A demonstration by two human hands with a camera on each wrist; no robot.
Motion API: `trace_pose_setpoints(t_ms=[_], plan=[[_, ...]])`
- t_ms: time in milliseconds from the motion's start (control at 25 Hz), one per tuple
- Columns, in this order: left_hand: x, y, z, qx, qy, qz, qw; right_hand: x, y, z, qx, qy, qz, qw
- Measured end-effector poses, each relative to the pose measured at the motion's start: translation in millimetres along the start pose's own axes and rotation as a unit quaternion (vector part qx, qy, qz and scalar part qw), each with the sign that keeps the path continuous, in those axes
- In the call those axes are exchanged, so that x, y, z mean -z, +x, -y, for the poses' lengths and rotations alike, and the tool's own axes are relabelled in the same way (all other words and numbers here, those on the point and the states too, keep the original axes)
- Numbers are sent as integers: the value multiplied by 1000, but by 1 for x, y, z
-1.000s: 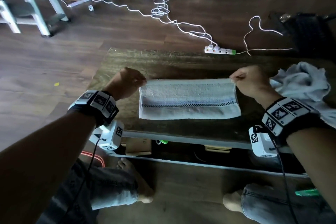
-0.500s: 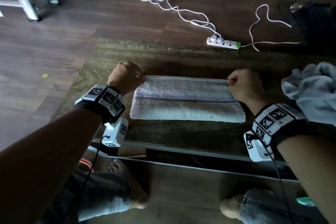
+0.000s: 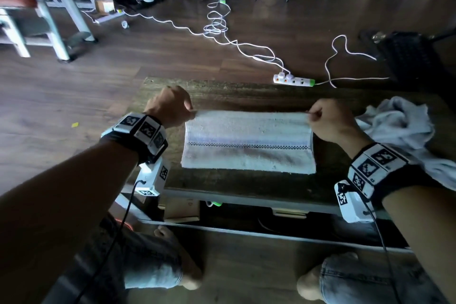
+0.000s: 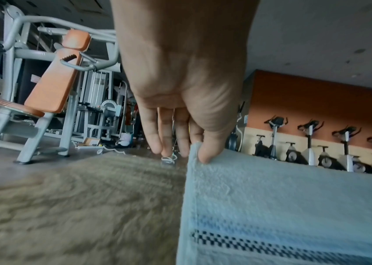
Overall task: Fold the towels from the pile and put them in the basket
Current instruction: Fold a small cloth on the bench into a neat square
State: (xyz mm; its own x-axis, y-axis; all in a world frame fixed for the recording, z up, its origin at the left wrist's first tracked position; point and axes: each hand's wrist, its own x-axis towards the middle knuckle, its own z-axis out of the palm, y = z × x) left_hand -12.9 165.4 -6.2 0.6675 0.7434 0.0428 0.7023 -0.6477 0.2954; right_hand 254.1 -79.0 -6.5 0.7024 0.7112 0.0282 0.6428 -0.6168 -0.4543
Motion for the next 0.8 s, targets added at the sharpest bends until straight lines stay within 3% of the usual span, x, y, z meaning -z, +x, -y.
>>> trace_pose_setpoints(t_ms=[120,240,320,440,480,640,800], plan=[[42,-20,-25,-27,-43,-141,989,31,-8,-3,77,56,-139,986],[49,-58,-35,-76,-70,-235,967,39,-34,-14,131,103,-189,968],[25,-80,-26,-82,-53,-195,976,24,-55,-35,139,121,-134,974],[-29,-111,-4,-33,-27,-11,999,-14,-86,-66,74,48,58,994],[-45,-121,1,-13,-50,20,998,-25,-96,-72,46,50,80,995],[-69,-130,-7,85,-102,-28,991,-43,-116,-69,-53,134,2,990],[-62,-117,-15,171,-116,-15,978,-40,-106,-59,-86,88,4,992]])
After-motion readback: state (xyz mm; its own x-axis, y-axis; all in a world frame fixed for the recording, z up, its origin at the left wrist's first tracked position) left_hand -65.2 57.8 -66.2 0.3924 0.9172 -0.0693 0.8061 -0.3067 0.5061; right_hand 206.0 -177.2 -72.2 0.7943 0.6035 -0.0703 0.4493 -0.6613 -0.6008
